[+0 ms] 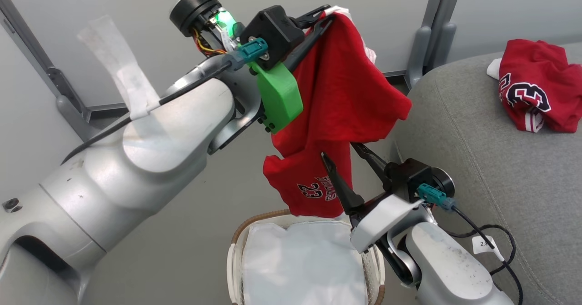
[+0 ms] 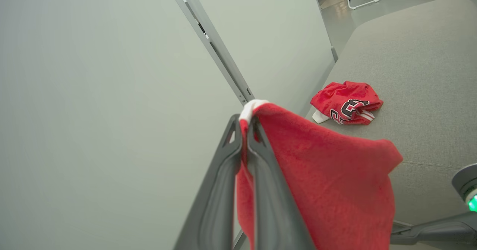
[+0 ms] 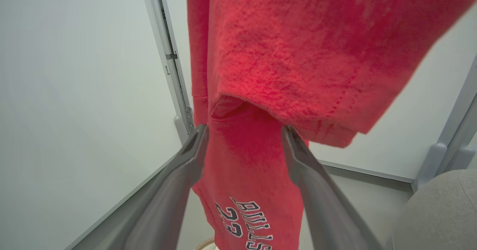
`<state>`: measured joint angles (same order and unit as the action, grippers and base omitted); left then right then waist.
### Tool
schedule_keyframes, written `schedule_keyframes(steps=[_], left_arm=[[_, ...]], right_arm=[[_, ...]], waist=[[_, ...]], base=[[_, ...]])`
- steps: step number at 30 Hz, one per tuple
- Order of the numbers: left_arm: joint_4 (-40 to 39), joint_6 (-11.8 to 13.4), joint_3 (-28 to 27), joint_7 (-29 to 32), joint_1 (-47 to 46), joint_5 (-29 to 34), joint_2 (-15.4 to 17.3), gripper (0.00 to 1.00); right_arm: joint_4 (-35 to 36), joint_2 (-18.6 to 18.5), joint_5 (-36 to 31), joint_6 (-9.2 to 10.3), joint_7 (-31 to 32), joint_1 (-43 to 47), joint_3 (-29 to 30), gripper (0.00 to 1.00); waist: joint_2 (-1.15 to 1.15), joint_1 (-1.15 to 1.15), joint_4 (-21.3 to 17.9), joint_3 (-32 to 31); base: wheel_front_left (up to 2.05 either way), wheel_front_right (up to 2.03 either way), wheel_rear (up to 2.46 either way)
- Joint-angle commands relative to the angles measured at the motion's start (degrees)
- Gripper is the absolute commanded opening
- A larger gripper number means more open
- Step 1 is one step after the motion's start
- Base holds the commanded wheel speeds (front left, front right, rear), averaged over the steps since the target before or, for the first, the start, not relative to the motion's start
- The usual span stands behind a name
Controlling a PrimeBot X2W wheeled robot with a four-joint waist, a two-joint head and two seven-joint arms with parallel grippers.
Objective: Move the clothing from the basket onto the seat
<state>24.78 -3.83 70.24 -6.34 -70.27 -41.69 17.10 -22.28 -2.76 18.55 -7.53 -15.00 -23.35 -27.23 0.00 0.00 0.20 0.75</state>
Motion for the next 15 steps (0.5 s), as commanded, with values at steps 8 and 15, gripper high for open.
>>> schedule_keyframes(steps=[8, 15], left_arm=[[0.20, 0.29, 0.71, 1.01, -1.94, 0.90, -3.59, 0.00], [-0.88, -0.02, 0.99, 1.62, -1.50, 0.02, -4.89, 0.00]], right_arm=[[-0.86, -0.23, 4.71, 0.08, -0.29, -4.04, -1.64, 1.00], [0.02, -0.21, 3.86, 0.08, -0.29, -4.76, 0.86, 0.07]], waist=[[0.00, 0.00, 2.62, -0.23], [0.00, 0.00, 3.42, -0.40]], base=[[0.00, 0.00, 0.00], [0.00, 0.00, 0.00]])
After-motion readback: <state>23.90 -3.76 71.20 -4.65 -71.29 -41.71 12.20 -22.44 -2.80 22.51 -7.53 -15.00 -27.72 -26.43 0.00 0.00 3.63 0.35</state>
